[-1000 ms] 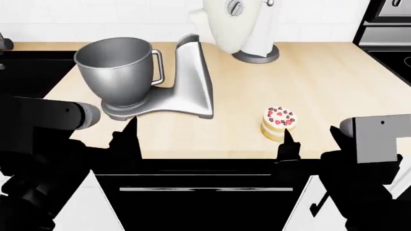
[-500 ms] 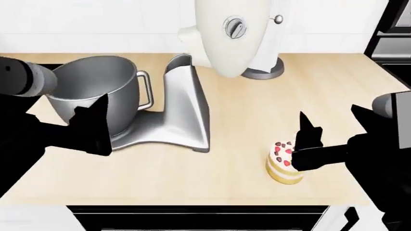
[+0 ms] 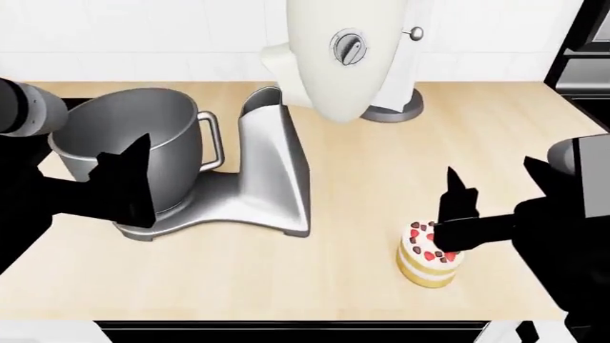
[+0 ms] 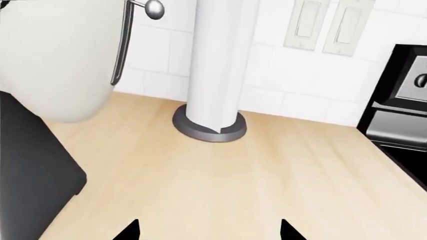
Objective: Place the cake in the stand mixer bowl.
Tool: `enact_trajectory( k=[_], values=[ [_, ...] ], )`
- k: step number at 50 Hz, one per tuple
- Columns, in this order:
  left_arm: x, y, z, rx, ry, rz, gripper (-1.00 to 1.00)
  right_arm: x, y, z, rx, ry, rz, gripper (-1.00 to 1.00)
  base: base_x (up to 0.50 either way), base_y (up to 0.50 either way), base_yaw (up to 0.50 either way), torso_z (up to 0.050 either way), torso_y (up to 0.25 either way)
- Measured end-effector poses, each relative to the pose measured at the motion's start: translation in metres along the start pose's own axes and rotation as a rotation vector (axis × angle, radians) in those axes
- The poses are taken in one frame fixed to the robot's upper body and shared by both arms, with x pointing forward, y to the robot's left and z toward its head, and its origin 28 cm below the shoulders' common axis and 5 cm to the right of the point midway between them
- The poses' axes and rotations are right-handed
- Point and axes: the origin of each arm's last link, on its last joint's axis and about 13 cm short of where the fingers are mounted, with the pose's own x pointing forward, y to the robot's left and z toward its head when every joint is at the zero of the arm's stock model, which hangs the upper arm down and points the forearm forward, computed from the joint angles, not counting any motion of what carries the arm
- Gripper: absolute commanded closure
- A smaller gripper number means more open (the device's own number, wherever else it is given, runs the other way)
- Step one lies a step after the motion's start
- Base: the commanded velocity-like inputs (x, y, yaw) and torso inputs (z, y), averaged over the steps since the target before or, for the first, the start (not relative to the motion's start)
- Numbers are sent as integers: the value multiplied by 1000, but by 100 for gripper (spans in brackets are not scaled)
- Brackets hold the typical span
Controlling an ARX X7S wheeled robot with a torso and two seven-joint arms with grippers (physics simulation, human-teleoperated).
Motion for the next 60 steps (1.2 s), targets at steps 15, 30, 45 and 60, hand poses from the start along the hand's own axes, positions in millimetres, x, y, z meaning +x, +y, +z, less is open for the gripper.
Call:
enact_trajectory(
  k=[15,30,45,60],
  values=[
    [0,1,-1,1,4,2,-100,-7,7,-13,-21,69,32,-100,0,0,0,0,0],
    [1,2,-3,3,14,12,-100,-18,11,-25,-27,129,80,-100,0,0,0,0,0],
    [1,3,-4,3,17,21,-100,-30,14,-37,-51,170,69,-100,0,0,0,0,0],
    [1,4,-5,2,20,23,-100,-27,16,-47,-56,220,86,-100,0,0,0,0,0]
  ],
)
